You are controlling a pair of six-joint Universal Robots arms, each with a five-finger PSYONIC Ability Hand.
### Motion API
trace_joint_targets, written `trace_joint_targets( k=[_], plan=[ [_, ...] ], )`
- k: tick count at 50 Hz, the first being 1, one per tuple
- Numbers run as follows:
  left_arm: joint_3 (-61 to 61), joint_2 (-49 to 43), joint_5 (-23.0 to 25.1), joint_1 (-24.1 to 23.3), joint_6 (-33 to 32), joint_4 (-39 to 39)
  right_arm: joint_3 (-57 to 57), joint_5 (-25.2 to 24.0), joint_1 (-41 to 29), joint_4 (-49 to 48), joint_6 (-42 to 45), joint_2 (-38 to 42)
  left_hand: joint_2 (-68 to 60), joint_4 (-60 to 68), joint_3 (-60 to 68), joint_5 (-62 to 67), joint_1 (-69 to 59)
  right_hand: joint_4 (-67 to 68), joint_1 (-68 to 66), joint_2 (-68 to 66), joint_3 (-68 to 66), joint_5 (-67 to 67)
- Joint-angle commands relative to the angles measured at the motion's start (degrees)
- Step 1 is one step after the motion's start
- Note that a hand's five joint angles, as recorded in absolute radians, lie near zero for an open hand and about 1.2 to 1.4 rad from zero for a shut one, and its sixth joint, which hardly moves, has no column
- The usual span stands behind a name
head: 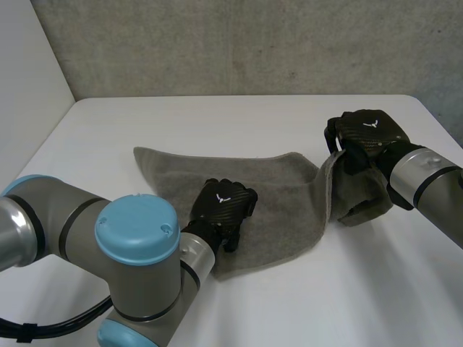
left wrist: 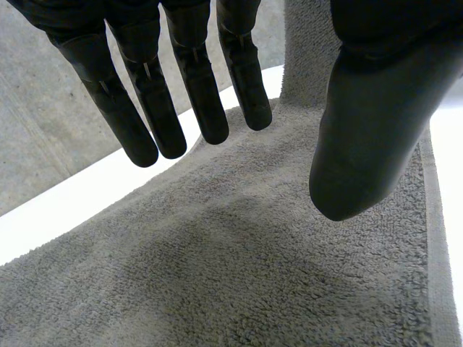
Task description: Fold the towel.
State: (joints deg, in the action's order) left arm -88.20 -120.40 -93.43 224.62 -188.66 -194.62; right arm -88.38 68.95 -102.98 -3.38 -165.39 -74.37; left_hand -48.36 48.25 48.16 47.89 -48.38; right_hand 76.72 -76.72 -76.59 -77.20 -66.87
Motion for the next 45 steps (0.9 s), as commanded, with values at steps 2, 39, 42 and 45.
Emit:
trace_joint_targets(
  k=[2, 39, 42, 45],
  plan=[
    [-5.4, 8.3, 1.7, 3.2, 6.2, 6.1, 6.5, -1.2, -5.1, 5.1, 1.6, 6.9, 27.9, -27.8, -27.7, -37.4, 27.9, 3.3, -3.3, -3.4, -2.8, -3.1],
    [-4.6, 0.9, 0.9, 1.7, 5.9, 7.2, 9.3, 0.0, -5.2, 10.1, 4.9, 6.3, 20.5, -20.4, -20.3, -30.0, 20.5, 3.3, -3.3, -3.4, -2.8, -3.1],
    [-3.6, -0.9, 1.0, 1.7, 5.1, 7.2, 9.2, 0.1, -5.3, 10.1, 5.3, 6.3, 19.1, -19.0, -18.9, -28.7, 19.2, 3.3, -3.3, -3.4, -2.8, -3.1],
    [-2.6, -2.4, 0.9, 1.6, 3.6, 7.2, 9.0, 0.1, -5.3, 10.1, 5.9, 6.3, 17.6, -17.5, -17.4, -27.2, 17.7, 3.3, -3.3, -3.4, -2.8, -3.1]
  ],
)
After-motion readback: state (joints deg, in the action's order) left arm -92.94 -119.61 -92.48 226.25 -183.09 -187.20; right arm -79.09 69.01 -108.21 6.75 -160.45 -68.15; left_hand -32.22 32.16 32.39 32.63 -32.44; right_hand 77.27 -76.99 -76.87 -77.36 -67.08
